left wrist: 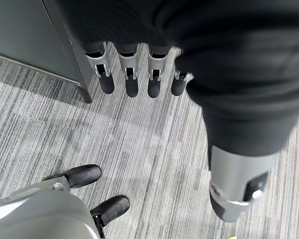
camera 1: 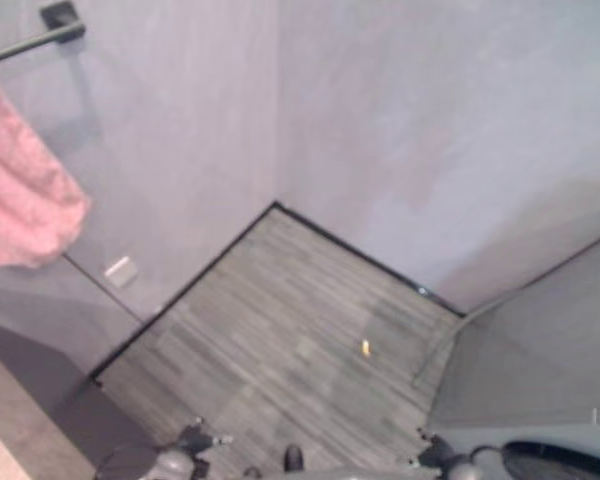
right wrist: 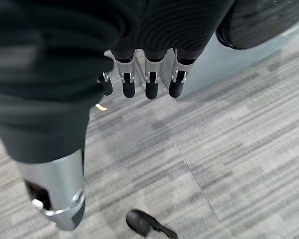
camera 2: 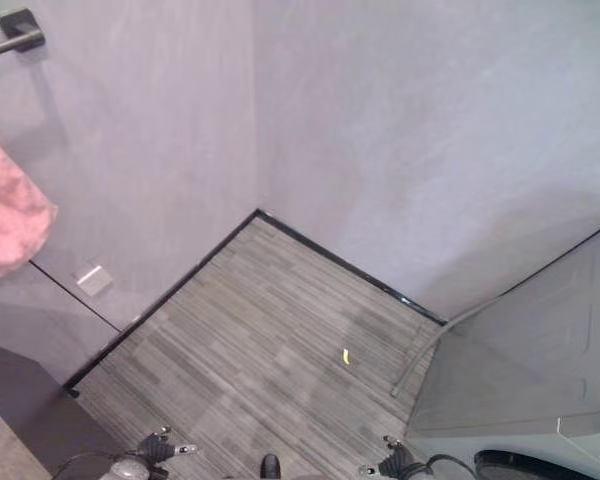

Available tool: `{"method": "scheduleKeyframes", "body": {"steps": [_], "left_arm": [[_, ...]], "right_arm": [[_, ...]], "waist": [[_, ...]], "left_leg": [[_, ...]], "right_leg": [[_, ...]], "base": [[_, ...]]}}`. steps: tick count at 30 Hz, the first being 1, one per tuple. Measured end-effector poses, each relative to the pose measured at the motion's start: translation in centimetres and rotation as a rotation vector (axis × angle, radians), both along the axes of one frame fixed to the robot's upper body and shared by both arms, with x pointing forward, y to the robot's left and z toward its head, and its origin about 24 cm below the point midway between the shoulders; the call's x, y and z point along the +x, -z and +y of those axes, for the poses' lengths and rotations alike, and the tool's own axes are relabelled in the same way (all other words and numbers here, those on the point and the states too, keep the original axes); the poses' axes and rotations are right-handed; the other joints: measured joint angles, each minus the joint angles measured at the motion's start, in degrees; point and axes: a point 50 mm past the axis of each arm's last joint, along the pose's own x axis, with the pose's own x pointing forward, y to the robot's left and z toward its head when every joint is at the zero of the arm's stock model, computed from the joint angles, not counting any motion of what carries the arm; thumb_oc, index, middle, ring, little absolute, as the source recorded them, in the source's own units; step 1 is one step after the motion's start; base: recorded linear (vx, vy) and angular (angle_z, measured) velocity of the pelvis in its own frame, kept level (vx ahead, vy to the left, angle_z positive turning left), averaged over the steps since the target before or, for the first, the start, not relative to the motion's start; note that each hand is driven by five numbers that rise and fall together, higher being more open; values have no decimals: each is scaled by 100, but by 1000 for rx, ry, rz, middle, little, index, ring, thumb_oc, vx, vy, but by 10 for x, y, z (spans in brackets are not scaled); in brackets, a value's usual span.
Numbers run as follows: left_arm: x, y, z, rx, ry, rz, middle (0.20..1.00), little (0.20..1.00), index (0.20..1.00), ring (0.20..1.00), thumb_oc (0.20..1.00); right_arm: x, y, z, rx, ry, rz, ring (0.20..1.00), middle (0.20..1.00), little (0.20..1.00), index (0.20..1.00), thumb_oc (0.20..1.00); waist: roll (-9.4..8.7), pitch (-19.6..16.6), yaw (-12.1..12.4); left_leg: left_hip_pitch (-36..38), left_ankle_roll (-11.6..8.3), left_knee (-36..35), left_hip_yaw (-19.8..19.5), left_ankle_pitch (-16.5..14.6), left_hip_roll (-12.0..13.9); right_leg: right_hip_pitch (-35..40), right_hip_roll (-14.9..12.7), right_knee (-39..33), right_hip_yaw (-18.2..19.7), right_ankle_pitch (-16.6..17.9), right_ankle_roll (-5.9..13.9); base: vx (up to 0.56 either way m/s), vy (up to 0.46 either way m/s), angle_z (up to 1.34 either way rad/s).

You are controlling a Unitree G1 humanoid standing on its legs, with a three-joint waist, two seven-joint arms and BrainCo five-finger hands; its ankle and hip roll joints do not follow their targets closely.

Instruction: Put brush and paste in cup on sink, flatten towel.

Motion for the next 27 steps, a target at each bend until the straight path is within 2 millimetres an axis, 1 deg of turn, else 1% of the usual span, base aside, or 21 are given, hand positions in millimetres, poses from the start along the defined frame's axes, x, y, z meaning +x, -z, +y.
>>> {"method": "scheduleKeyframes", "body": {"steps": [4,5,6,7,8,9,11,12,13,14,15,16,17,18,19,21,22,25,27], "left_arm": [[2,0,-4,-9,2,-7,1000,1000,1000,1000,1000],[4,0,-7,-15,5,-11,1000,1000,1000,1000,1000],[10,0,-15,-36,16,-31,1000,1000,1000,1000,1000],[13,0,-20,-46,27,-38,1000,1000,1000,1000,1000],[15,0,-24,-53,39,-46,1000,1000,1000,1000,1000],[17,0,-29,-60,63,-54,1000,1000,1000,1000,1000],[26,-2,-36,-71,84,-75,1000,1000,1000,1000,1000],[32,-4,-41,-80,95,-91,1000,1000,1000,1000,1000],[35,-4,-44,-85,107,-96,1000,1000,1000,1000,1000],[38,-5,-47,-88,119,-104,1000,1000,1000,1000,1000],[36,-4,-48,-90,118,-99,1000,1000,1000,1000,1000],[36,-4,-46,-85,117,-97,1000,1000,1000,1000,1000],[28,-2,-42,-78,109,-73,1000,1000,1000,1000,1000],[28,-2,-41,-75,107,-71,1000,1000,1000,1000,1000],[17,1,-34,-59,95,-35,1000,1000,1000,1000,1000],[4,4,-26,-45,70,2,1000,1000,1000,1000,1000],[-4,5,-17,-34,41,21,1000,1000,1000,1000,1000],[-16,5,-1,4,47,61,1000,1000,1000,1000,1000],[-23,5,4,12,44,78,1000,1000,1000,1000,1000]], "right_arm": [[-19,3,-5,-16,22,63,1000,1000,1000,1000,1000],[-22,3,-6,-21,26,72,1000,1000,1000,1000,1000],[-26,3,-10,-33,29,83,1000,1000,1000,1000,1000],[-28,3,-12,-38,26,89,1000,1000,1000,1000,1000],[-29,3,-12,-39,25,90,1000,1000,1000,1000,1000],[-30,3,-11,-43,5,96,1000,1000,1000,1000,1000],[-28,2,-13,-49,-1,92,1000,1000,1000,1000,1000],[-30,2,-14,-52,0,97,1000,1000,1000,1000,1000],[-32,3,-14,-55,4,106,1000,1000,1000,1000,1000],[-33,2,-16,-60,9,110,1000,1000,1000,1000,1000],[-32,2,-18,-66,10,110,1000,1000,1000,1000,1000],[-25,1,-18,-67,8,91,1000,1000,1000,1000,1000],[-21,0,-18,-63,10,76,1000,1000,1000,1000,1000],[-19,0,-17,-62,12,68,1000,1000,1000,1000,1000],[-15,-1,-17,-55,25,43,1000,1000,1000,1000,1000],[-9,-2,-15,-48,22,23,1000,1000,1000,1000,1000],[-5,-3,-13,-38,18,5,1000,1000,1000,1000,1000],[-3,-3,-11,-29,14,-6,1000,1000,1000,1000,1000],[-3,-3,-11,-29,16,-5,1000,1000,1000,1000,1000]], "waist": [[133,16,-22],[150,22,-25],[194,40,-85],[252,27,-116],[290,55,-205],[365,91,-257],[450,154,-298],[503,219,-385],[522,260,-500],[597,280,-541],[667,274,-524],[683,288,-501],[672,293,-465],[669,299,-484],[654,299,-462],[632,309,-364],[589,326,-318],[485,333,-206],[452,324,-187]], "left_leg": [[-32,-8,-45,-42,7,-22],[-180,-52,61,72,34,-73],[-283,-57,152,501,34,-107],[-357,-22,154,814,10,-68],[-398,-14,159,1150,12,23],[-408,-14,150,1501,13,201],[-420,-17,173,1826,15,392],[-432,-16,179,2297,12,498],[-427,8,182,2592,39,564],[-398,73,140,2624,138,601],[-390,-15,85,2560,103,606],[-357,-101,19,2532,122,574],[-329,-91,15,2522,113,523],[-293,-85,0,2523,116,488],[-234,-38,-5,2523,91,406],[-206,38,-14,2529,63,338],[-188,90,-22,2548,50,300],[-179,150,-50,2535,51,246],[-195,193,-54,2442,59,194]], "right_leg": [[40,-66,-55,-239,20,-12],[20,-124,-55,-307,19,-12],[-52,-228,-57,-470,22,-17],[-92,-267,-58,-607,25,-22],[-101,-298,-58,-707,25,-24],[-148,-330,-45,-858,24,-23],[-248,-386,7,-1005,32,-11],[-285,-514,22,-1297,38,10],[-293,-591,52,-1446,18,92],[-324,-606,125,-1495,-15,164],[-366,-598,179,-1520,-38,219],[-433,-630,279,-1470,-36,325],[-417,-710,294,-1475,-17,373],[-396,-711,300,-1454,-17,416],[-367,-795,338,-1400,-19,559],[-374,-852,377,-1359,-8,614],[-384,-887,410,-1329,-5,639],[-387,-933,418,-1322,12,694],[-387,-971,447,-1367,2,736]], "base": [[8,47,38],[-19,79,49],[-22,108,61],[-30,113,67],[-49,113,71],[-75,134,59],[-75,130,58],[-37,112,99],[-10,109,106],[7,69,68],[9,104,22],[2,101,0],[0,101,-8],[-12,109,-6],[-15,114,-6],[-11,142,-8],[-20,129,-9],[-30,116,0],[-31,87,17]]}}
